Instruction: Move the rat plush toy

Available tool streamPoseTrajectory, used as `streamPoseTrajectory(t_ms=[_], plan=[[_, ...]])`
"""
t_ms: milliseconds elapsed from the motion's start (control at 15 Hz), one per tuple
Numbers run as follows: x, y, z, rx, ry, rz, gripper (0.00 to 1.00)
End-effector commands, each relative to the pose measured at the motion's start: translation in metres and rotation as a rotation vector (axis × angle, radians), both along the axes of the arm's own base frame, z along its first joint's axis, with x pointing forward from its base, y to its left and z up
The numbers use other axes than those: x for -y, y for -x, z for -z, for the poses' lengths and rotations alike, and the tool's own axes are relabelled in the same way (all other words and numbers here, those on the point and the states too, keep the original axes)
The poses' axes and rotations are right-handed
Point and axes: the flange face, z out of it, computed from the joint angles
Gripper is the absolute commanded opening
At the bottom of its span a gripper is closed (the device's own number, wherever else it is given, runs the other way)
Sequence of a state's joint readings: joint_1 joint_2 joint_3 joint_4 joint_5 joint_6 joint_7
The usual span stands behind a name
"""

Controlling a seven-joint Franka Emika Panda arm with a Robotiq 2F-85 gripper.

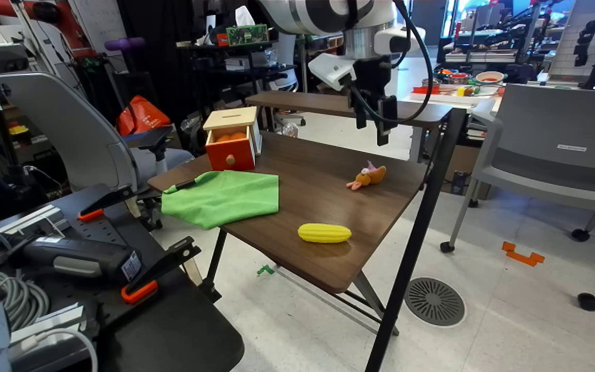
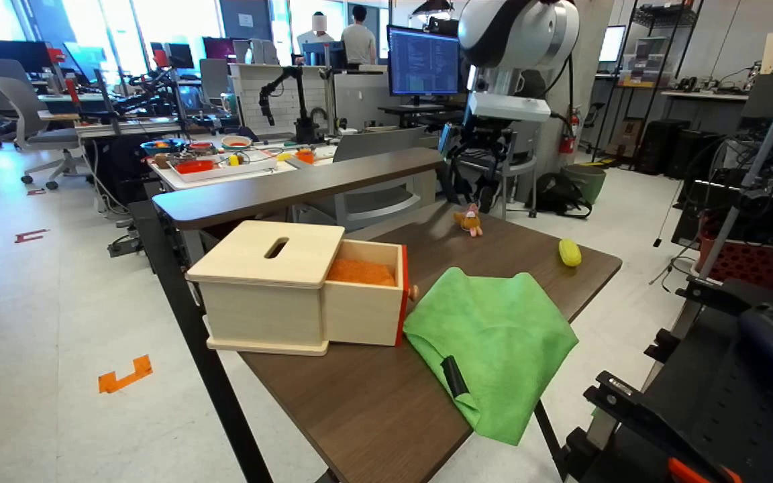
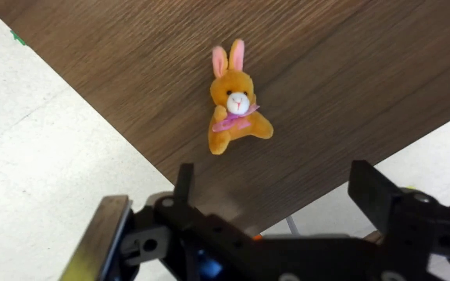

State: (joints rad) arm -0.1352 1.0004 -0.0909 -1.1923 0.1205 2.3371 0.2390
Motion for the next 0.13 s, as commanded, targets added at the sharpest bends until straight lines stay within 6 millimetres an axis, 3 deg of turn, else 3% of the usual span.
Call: streamPoseTrajectory(t_ms=[0, 67], plan=[[0.0002, 0.0023, -0.0042, -0.004, -0.002, -0.002, 1.0], [-0.0002, 0.0047, -0.0055, -0.008, -0.004, -0.003, 1.0]])
